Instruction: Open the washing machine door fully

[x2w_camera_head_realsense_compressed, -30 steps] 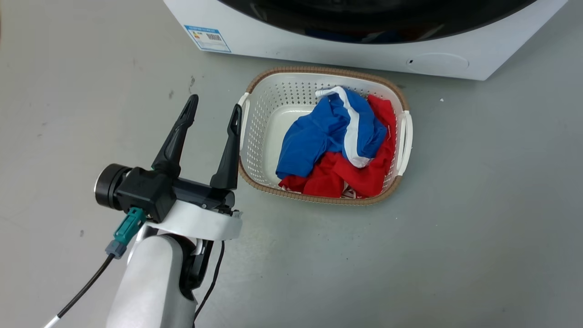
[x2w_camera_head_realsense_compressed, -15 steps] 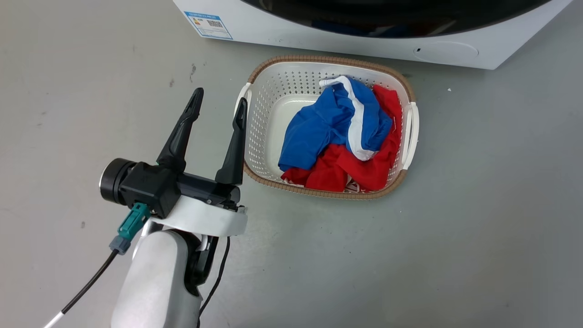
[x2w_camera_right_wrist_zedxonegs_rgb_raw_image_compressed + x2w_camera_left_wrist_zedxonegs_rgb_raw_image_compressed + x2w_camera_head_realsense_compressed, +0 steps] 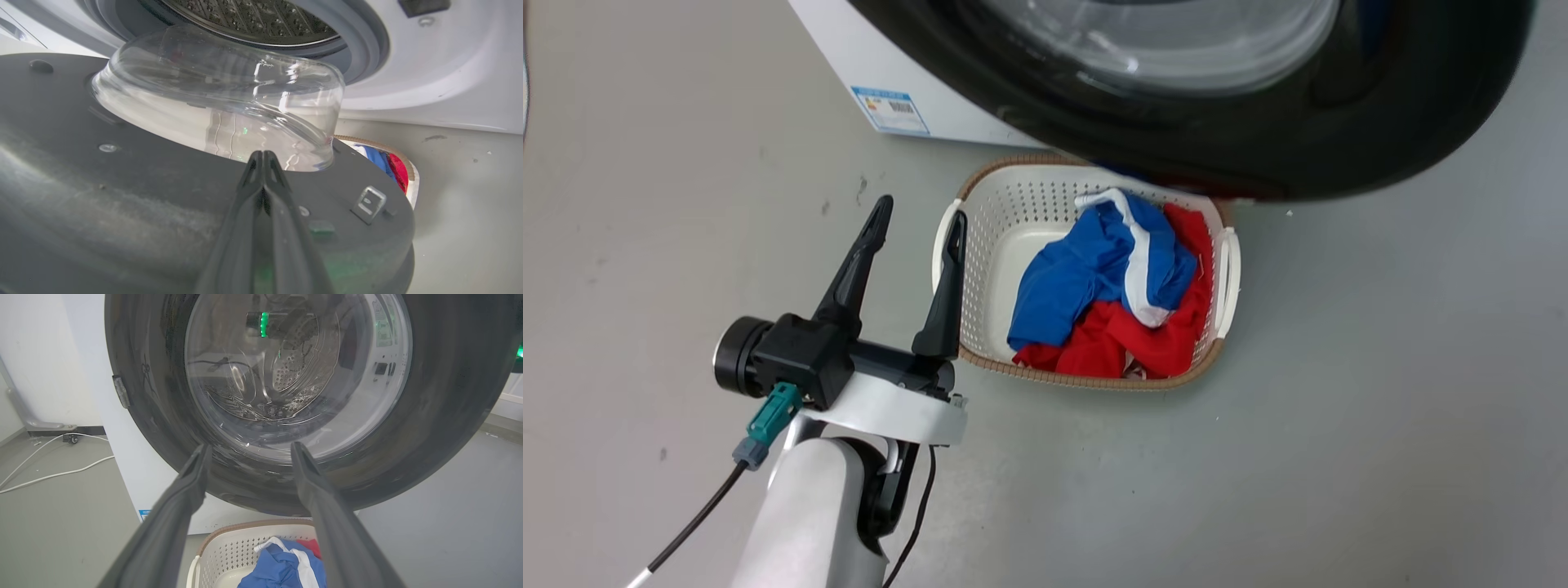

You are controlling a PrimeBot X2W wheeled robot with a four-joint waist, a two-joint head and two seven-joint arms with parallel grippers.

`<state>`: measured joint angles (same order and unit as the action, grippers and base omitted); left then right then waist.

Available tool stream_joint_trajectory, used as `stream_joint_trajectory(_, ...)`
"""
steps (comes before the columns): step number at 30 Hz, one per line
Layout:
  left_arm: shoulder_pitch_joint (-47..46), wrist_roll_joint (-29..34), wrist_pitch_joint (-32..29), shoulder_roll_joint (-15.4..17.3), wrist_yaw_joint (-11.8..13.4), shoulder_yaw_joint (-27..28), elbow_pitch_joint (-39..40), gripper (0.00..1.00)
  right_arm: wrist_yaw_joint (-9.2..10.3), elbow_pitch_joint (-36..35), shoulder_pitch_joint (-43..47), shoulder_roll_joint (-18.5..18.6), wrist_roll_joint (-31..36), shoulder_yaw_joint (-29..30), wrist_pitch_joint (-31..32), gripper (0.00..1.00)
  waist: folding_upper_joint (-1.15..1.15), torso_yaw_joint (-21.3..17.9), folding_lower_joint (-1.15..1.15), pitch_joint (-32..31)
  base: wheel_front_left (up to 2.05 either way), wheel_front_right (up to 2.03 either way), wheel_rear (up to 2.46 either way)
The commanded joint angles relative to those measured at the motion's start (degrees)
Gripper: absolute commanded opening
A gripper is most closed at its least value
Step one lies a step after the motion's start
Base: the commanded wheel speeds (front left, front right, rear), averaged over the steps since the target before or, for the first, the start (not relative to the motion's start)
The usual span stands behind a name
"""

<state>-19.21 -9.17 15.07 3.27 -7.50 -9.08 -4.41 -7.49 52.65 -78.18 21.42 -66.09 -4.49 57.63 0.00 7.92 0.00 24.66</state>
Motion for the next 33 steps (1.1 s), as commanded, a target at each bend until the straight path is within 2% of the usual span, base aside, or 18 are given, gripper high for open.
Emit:
stream_joint_trajectory(1,1.1,0.3,0.1,0.0,0.0,0.0,-0.4,1.0,0.0,-1.2,3.1,-0.8,-0.6,-0.2,1.6,0.0,0.0,-0.6,0.0,-1.8,0.0,0.0,0.0)
stream_joint_trajectory(12,5.0,-0.1,0.1,0.9,0.0,-0.9,-2.6,1.0,0.0,-14.3,20.0,-5.4,-1.5,0.8,9.8,0.0,0.0,-1.4,0.0,-9.5,0.0,0.0,0.0)
stream_joint_trajectory(26,9.4,-1.0,0.1,1.0,0.0,-2.4,-5.0,1.0,0.0,-34.4,40.7,-17.4,-0.6,2.0,17.4,0.0,0.0,-1.4,0.0,-16.4,0.0,0.0,0.0)
stream_joint_trajectory(33,9.8,-1.4,0.1,1.2,0.0,-3.4,-5.9,1.0,0.0,-38.1,45.0,-18.7,-2.1,-0.2,17.6,0.0,0.0,-0.5,0.0,-18.1,0.0,0.0,0.0)
